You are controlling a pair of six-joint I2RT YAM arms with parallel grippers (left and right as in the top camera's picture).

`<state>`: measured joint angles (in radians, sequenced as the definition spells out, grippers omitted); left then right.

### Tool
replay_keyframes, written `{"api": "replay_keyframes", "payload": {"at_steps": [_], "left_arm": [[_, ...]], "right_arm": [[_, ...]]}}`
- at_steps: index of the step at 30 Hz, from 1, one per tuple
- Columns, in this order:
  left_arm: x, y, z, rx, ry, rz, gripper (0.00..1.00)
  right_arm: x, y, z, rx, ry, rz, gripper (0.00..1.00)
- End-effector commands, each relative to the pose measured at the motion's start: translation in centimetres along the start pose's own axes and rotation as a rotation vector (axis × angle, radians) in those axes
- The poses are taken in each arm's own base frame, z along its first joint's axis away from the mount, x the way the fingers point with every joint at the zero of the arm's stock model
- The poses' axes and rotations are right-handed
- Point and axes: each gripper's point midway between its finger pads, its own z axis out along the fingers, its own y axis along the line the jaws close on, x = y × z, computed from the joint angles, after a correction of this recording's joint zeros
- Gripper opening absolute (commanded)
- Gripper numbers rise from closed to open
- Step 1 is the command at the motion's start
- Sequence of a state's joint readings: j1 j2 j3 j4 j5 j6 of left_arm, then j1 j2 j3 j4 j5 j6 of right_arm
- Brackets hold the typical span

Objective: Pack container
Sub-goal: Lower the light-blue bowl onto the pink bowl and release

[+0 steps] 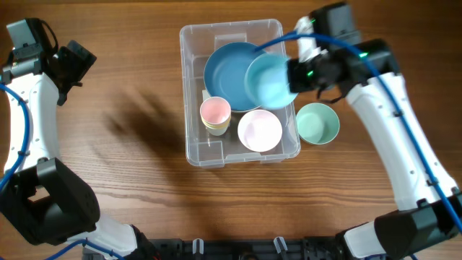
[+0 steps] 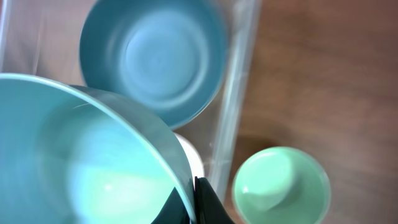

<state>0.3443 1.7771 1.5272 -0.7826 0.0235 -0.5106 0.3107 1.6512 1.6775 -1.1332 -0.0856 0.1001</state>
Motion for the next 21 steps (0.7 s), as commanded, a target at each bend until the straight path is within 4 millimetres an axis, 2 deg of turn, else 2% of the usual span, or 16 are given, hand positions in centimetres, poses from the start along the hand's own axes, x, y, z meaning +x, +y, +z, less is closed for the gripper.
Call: {"api": "replay_keyframes", "payload": {"at_steps": [1, 9, 15, 17, 18, 19, 21], "left_arm": [[-0.2, 0.0, 0.1, 0.001, -0.002, 0.002, 1.0], [-0.2, 0.0, 0.1, 0.001, -0.002, 0.002, 1.0], [-0.3, 0.0, 0.1, 0.001, -0.002, 0.002, 1.0], [-0.3, 0.0, 0.1, 0.001, -0.002, 0.002, 1.0], [-0.2, 0.0, 0.1, 0.001, -0.002, 0.002, 1.0], [-0.2, 0.0, 0.1, 0.001, -0.002, 0.002, 1.0], [-0.3, 0.0, 0.1, 0.001, -0.002, 0.002, 1.0]], "right_arm": [[3.4, 1.5, 2.8, 0.01, 0.113, -0.062, 0.04], [7.0, 1.7, 5.1, -0.012, 0.22, -0.045, 0.04], [8.0, 2.5, 6.1, -0.065, 0.242, -0.038, 0.04], [7.8, 2.5, 6.1, -0.065, 0.234, -0.039, 0.17], [7.6, 2.5, 6.2, -0.066, 0.227, -0.04, 0.29], [7.5, 2.5, 6.2, -0.067, 0.221, -0.041, 0.46], [7.1, 2.6, 6.3, -0.068, 0.204, -0.046, 0.54]]}}
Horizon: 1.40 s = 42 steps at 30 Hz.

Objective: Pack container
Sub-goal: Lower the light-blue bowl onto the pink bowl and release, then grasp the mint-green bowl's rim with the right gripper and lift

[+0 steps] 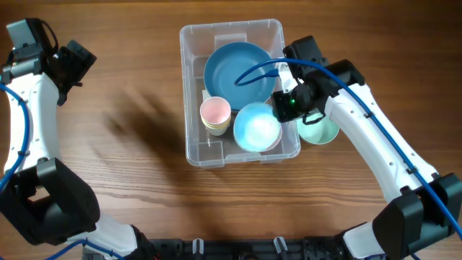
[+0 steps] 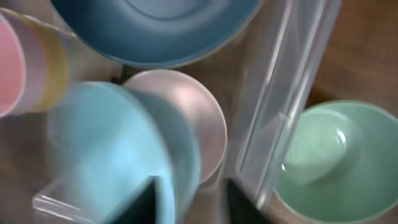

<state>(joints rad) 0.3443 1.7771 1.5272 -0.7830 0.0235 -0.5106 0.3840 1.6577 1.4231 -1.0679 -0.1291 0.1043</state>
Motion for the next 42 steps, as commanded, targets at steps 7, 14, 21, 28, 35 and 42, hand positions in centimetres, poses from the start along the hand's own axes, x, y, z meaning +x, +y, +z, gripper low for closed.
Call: {"api": "replay_keyframes", "payload": {"at_steps": [7, 14, 21, 28, 35, 42], "left_arm": [[-0.3, 0.0, 0.1, 0.001, -0.002, 0.002, 1.0], [-0.3, 0.0, 0.1, 0.001, -0.002, 0.002, 1.0], [-0.3, 0.0, 0.1, 0.001, -0.002, 0.002, 1.0], [-0.3, 0.0, 0.1, 0.001, -0.002, 0.002, 1.0], [-0.3, 0.0, 0.1, 0.001, -0.002, 0.002, 1.0], [-0.3, 0.0, 0.1, 0.001, -0.002, 0.002, 1.0]], "right_arm": [[-2.1, -2.7, -1.6, 0.129, -0.08, 0.049, 0.56], [-2.0, -9.8, -5.9, 0.227, -0.162, 0.317, 0.55], [0.9, -15.3, -4.1, 0.269, -0.096, 0.511, 0.56], [4.9, -17.0, 1.0, 0.283, 0.031, 0.617, 0.57], [8.6, -17.3, 4.9, 0.287, 0.087, 0.682, 0.55], [9.4, -17.2, 7.7, 0.255, 0.043, 0.708, 0.43]]}}
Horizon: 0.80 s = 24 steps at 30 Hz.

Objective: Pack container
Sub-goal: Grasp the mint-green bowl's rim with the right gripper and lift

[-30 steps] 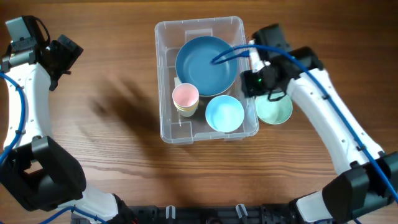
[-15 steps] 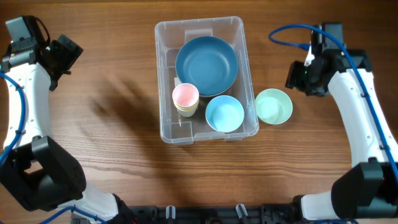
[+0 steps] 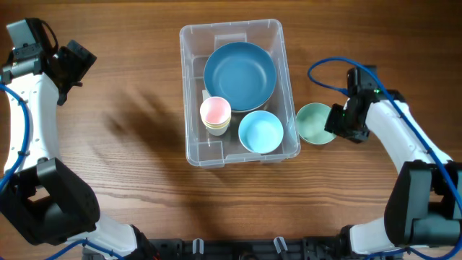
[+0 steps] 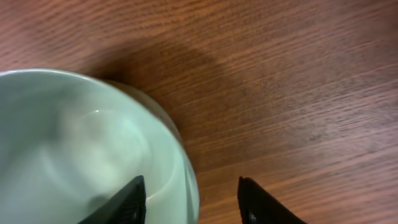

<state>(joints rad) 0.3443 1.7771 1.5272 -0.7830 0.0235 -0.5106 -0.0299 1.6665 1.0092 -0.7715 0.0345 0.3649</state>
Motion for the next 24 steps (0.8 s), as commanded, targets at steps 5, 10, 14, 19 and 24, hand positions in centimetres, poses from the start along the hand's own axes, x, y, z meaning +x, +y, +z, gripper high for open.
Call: {"api": "replay_keyframes", "payload": {"at_steps": [5, 10, 14, 19, 24], "left_arm": [[-0.3, 0.0, 0.1, 0.001, -0.002, 0.002, 1.0], [-0.3, 0.0, 0.1, 0.001, -0.002, 0.002, 1.0], [-0.3, 0.0, 0.1, 0.001, -0.002, 0.002, 1.0], [-0.3, 0.0, 0.1, 0.001, -0.002, 0.002, 1.0], [-0.3, 0.0, 0.1, 0.001, -0.002, 0.002, 1.0]], "right_arm": [[0.2, 0.7, 1.9, -0.059, -0.031, 0.041, 0.31], [-1.0, 1.4, 1.8, -0.092, -0.075, 0.041, 0.04], [-1.8, 1.7, 1.4, -0.106, -0.099, 0.047, 0.04], [-4.8, 1.7, -1.0, -0.122, -0.178, 0.055, 0.04], [-10.3, 2.3, -8.7, -0.19, -0.343, 0.043, 0.04]]}}
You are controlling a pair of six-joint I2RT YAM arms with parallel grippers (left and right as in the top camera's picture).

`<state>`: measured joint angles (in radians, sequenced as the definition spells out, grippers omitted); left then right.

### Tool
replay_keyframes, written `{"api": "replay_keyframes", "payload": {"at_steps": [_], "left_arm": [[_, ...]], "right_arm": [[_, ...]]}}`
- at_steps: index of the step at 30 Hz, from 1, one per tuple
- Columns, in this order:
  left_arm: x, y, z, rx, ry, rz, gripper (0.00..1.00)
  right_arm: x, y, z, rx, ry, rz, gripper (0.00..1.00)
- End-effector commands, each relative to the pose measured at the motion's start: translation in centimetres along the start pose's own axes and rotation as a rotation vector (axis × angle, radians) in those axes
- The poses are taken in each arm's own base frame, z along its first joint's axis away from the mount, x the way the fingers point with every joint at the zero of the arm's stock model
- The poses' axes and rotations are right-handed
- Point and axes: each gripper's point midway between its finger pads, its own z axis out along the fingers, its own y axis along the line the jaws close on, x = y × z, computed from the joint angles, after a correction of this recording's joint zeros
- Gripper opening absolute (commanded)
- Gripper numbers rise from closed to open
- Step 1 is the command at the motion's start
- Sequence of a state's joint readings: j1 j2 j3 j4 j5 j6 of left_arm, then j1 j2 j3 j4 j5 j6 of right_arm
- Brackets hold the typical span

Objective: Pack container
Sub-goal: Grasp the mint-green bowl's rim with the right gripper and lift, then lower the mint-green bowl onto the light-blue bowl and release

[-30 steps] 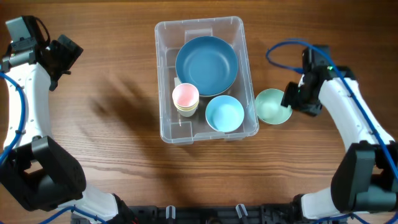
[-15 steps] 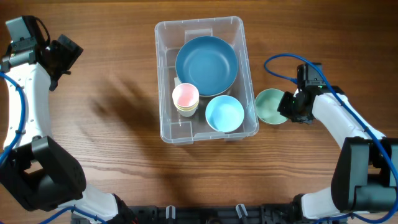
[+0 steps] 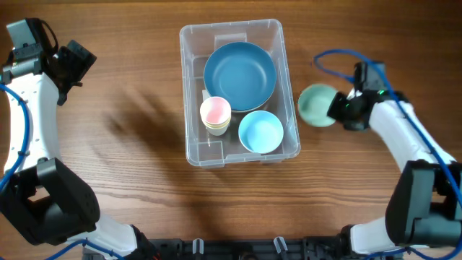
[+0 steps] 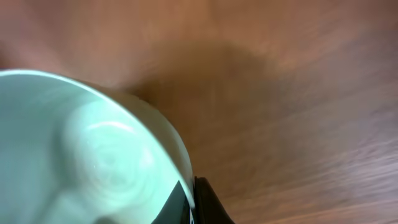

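A clear plastic container [image 3: 287, 87] stands mid-table. Inside lie a large blue plate [image 3: 240, 76], a light blue bowl [image 3: 260, 131] and a pink cup stacked on a yellow one [image 3: 215, 113]. Right of the container a mint green bowl [image 3: 316, 105] hangs just off the wood, with my right gripper [image 3: 339, 107] shut on its right rim. In the right wrist view the green bowl [image 4: 81, 162] fills the left and my right gripper [image 4: 191, 202] pinches its rim between the dark fingers. My left gripper [image 3: 78, 58] is raised at the far left; its jaws are not discernible.
Bare wooden table [image 3: 130, 144] surrounds the container. A blue cable [image 3: 339, 56] loops above the right arm. The left arm runs down the left edge.
My right gripper, open around the green bowl's rim, has shut on it. The bowl now sits slightly farther back and right, with its shadow showing beneath it.
My right gripper held the light blue bowl over the container's back right. Then it had it low over the pink bowl at the front right. Later the blue bowl lay nested there and the gripper stood open at the green bowl, which it now grips.
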<state>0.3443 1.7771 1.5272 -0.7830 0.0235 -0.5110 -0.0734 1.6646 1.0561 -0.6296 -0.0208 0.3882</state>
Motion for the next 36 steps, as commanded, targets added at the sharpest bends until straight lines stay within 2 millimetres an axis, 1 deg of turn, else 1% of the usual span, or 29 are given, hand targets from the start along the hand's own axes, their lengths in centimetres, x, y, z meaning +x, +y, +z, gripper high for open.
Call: {"api": "replay_keyframes", "payload": {"at_steps": [1, 2, 3, 4, 5, 7, 8, 9, 10, 11, 12, 13, 15, 17, 19, 22, 24, 31, 36], "left_arm": [[-0.3, 0.0, 0.1, 0.001, -0.002, 0.003, 1.0], [-0.3, 0.0, 0.1, 0.001, -0.002, 0.003, 1.0], [-0.3, 0.0, 0.1, 0.001, -0.002, 0.003, 1.0], [-0.3, 0.0, 0.1, 0.001, -0.002, 0.003, 1.0], [-0.3, 0.0, 0.1, 0.001, -0.002, 0.003, 1.0], [-0.3, 0.0, 0.1, 0.001, -0.002, 0.003, 1.0], [-0.3, 0.0, 0.1, 0.001, -0.002, 0.003, 1.0], [-0.3, 0.0, 0.1, 0.001, -0.002, 0.003, 1.0], [-0.3, 0.0, 0.1, 0.001, -0.002, 0.003, 1.0], [-0.3, 0.0, 0.1, 0.001, -0.002, 0.003, 1.0], [-0.3, 0.0, 0.1, 0.001, -0.002, 0.003, 1.0], [-0.3, 0.0, 0.1, 0.001, -0.002, 0.003, 1.0], [-0.3, 0.0, 0.1, 0.001, -0.002, 0.003, 1.0], [-0.3, 0.0, 0.1, 0.001, -0.002, 0.003, 1.0], [-0.3, 0.0, 0.1, 0.001, -0.002, 0.003, 1.0], [-0.3, 0.0, 0.1, 0.001, -0.002, 0.003, 1.0], [-0.3, 0.0, 0.1, 0.001, -0.002, 0.003, 1.0], [-0.3, 0.0, 0.1, 0.001, -0.002, 0.003, 1.0], [-0.3, 0.0, 0.1, 0.001, -0.002, 0.003, 1.0]], "right_arm": [[-7.4, 2.7, -7.8, -0.099, -0.216, -0.038, 0.04], [-8.5, 3.2, -9.6, -0.111, -0.251, -0.044, 0.04], [-9.2, 3.7, -10.8, -0.126, -0.274, -0.056, 0.04], [-10.0, 4.8, -13.0, -0.164, -0.309, -0.1, 0.04], [-10.4, 5.8, -14.6, -0.201, -0.329, -0.143, 0.04], [-10.4, 8.0, -17.0, -0.271, -0.349, -0.232, 0.04], [-10.1, 9.0, -17.9, -0.298, -0.352, -0.275, 0.04], [-9.7, 9.8, -18.3, -0.314, -0.35, -0.306, 0.04], [-8.8, 10.9, -18.5, -0.329, -0.337, -0.347, 0.04], [-8.2, 11.5, -18.5, -0.335, -0.326, -0.372, 0.04], [-6.9, 12.6, -18.3, -0.344, -0.298, -0.413, 0.04], [-4.8, 14.1, -17.7, -0.357, -0.243, -0.459, 0.04], [-2.5, 15.7, -16.9, -0.368, -0.185, -0.517, 0.04], [-0.1, 16.8, -16.2, -0.37, -0.136, -0.592, 0.04], [1.9, 17.5, -15.6, -0.358, -0.09, -0.637, 0.04], [4.3, 17.6, -14.4, -0.317, -0.041, -0.678, 0.04], [5.4, 17.5, -13.7, -0.302, -0.013, -0.697, 0.04], [8.4, 15.9, -11.2, -0.284, 0.106, -0.668, 0.04], [9.5, 15.0, -10.2, -0.265, 0.149, -0.668, 0.04]]}}
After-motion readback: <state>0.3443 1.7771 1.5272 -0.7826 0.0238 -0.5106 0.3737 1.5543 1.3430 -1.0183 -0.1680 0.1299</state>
